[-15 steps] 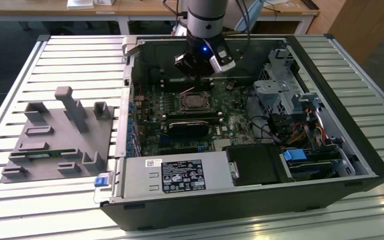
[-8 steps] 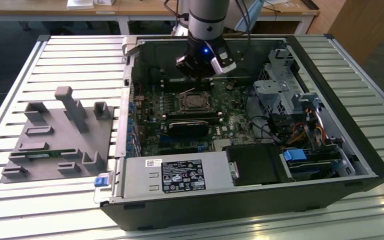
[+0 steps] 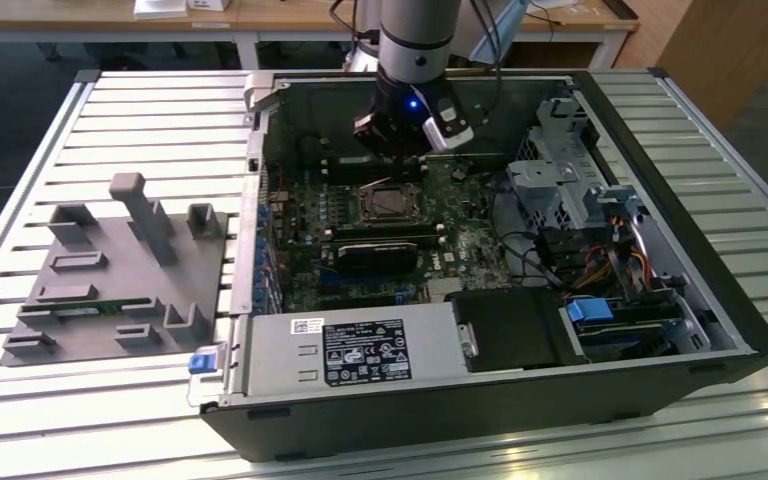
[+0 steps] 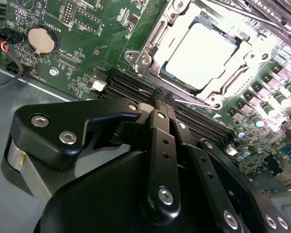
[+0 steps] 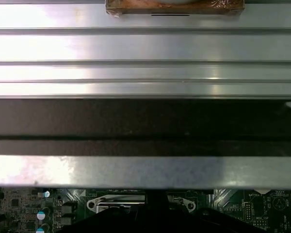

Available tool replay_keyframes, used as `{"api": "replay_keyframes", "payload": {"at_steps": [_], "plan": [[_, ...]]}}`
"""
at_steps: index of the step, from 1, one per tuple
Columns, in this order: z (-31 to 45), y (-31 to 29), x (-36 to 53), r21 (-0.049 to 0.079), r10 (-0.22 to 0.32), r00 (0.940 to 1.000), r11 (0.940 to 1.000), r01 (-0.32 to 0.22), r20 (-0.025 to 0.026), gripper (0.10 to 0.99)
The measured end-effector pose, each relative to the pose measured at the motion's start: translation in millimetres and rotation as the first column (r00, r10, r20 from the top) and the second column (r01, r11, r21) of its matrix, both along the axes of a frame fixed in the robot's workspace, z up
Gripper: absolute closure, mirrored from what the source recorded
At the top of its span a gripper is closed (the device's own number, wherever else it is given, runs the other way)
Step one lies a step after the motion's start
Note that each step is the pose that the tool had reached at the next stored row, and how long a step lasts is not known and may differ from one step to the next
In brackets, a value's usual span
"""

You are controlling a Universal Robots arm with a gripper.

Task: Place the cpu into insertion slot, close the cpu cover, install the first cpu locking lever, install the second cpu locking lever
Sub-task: 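Install the first cpu locking lever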

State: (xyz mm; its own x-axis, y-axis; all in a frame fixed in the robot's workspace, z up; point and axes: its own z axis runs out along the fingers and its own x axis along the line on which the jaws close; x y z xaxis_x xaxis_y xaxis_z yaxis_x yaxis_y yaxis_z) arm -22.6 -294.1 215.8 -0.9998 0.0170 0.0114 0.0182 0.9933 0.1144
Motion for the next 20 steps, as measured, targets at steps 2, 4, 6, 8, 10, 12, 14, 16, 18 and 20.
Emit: {"api": "replay_keyframes", "payload": {"at_steps": [2,4,6,8,10,12,14,16,18,20], "plan": [[-0.4,0.0,0.0,0.000,0.000,1.0000,1.0000,0.000,0.0000,0.980],[-0.7,0.0,0.1,0.000,0.000,1.0000,1.0000,0.000,0.0000,0.980],[-1.1,0.0,0.1,0.000,0.000,1.0000,1.0000,0.000,0.0001,0.980],[-1.6,0.0,0.1,0.000,0.000,1.0000,1.0000,0.000,0.0001,0.980],[-2.2,0.1,0.1,0.000,0.000,1.0000,1.0000,0.000,0.0001,0.980],[-2.8,0.3,0.2,0.000,0.000,1.0000,1.0000,0.000,0.0000,0.980],[-3.6,0.7,0.2,0.000,0.000,1.0000,1.0000,0.000,0.0000,0.980],[-4.6,0.9,0.3,0.000,0.000,1.0000,1.0000,0.000,0.0001,0.980],[-5.9,1.3,0.4,0.000,0.000,1.0000,1.0000,0.000,0.0001,0.980],[-7.3,1.6,0.5,0.000,0.000,1.0000,1.0000,0.000,0.0001,0.980]]}}
